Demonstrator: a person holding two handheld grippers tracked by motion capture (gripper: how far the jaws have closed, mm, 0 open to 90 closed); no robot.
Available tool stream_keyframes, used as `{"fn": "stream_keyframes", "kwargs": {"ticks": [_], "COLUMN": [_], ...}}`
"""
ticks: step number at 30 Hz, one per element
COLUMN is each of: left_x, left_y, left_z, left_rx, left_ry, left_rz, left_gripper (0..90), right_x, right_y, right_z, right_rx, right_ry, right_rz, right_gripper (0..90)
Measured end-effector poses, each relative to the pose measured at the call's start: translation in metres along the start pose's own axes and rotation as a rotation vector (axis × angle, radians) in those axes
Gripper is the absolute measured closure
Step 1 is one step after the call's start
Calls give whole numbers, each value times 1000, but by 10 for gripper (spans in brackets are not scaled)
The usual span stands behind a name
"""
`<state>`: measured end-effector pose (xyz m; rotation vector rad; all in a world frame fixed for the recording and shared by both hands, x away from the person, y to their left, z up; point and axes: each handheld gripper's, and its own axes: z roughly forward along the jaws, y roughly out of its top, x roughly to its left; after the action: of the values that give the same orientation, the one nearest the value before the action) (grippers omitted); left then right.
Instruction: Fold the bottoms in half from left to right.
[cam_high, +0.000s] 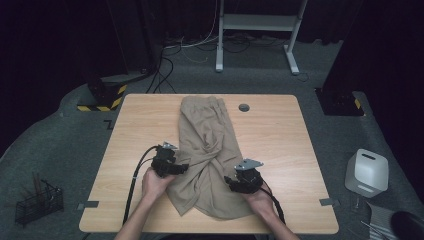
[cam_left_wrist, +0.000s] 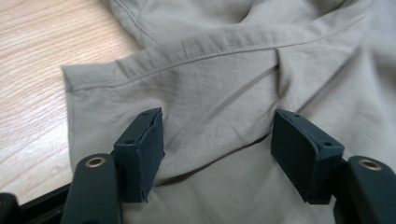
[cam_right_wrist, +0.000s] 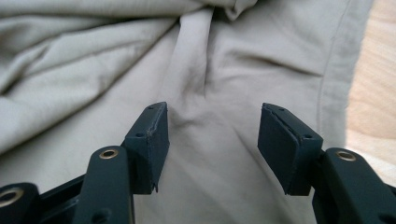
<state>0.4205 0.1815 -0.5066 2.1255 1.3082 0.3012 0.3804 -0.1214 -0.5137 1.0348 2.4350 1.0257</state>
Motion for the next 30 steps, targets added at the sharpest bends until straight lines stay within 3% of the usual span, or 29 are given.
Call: {"fn": "stream_keyframes", "kwargs": {"ticks": [2, 6, 11, 13, 16, 18, 23, 25, 28, 30], "left_x": [-1, 0, 10, 16, 28, 28, 11, -4, -28, -44], "left_y": [2, 6, 16, 21, 29, 30, 31, 31, 29, 26], "left_z": [3, 9, 16, 17, 14, 5, -22, -34, -39, -34], "left_rx": [-7, -24, -38, -41, -26, -75, -185, -232, -243, -218], "left_ry": [23, 64, 112, 117, 85, 67, -2, -50, -88, -89], "left_rz": [9, 32, 30, 0, -41, -47, -6, 42, 109, 171], "left_gripper": [353, 364, 403, 483, 697, 799, 862, 863, 862, 860], "right_x": [1, -1, -7, -10, -11, -11, -10, -11, -11, -12], "right_y": [-1, 1, 14, 20, 25, 26, 26, 26, 26, 25], "right_z": [6, 14, 29, 35, 41, 41, 41, 41, 41, 40], "right_rx": [19, -14, -23, -25, -26, -25, -25, -25, -23, -25], "right_ry": [-11, -15, -34, -43, -52, -53, -53, -52, -49, -40], "right_rz": [-10, 2, 8, 12, 21, 24, 26, 23, 25, 24], "right_gripper": [429, 429, 426, 426, 427, 427, 428, 428, 424, 420]}}
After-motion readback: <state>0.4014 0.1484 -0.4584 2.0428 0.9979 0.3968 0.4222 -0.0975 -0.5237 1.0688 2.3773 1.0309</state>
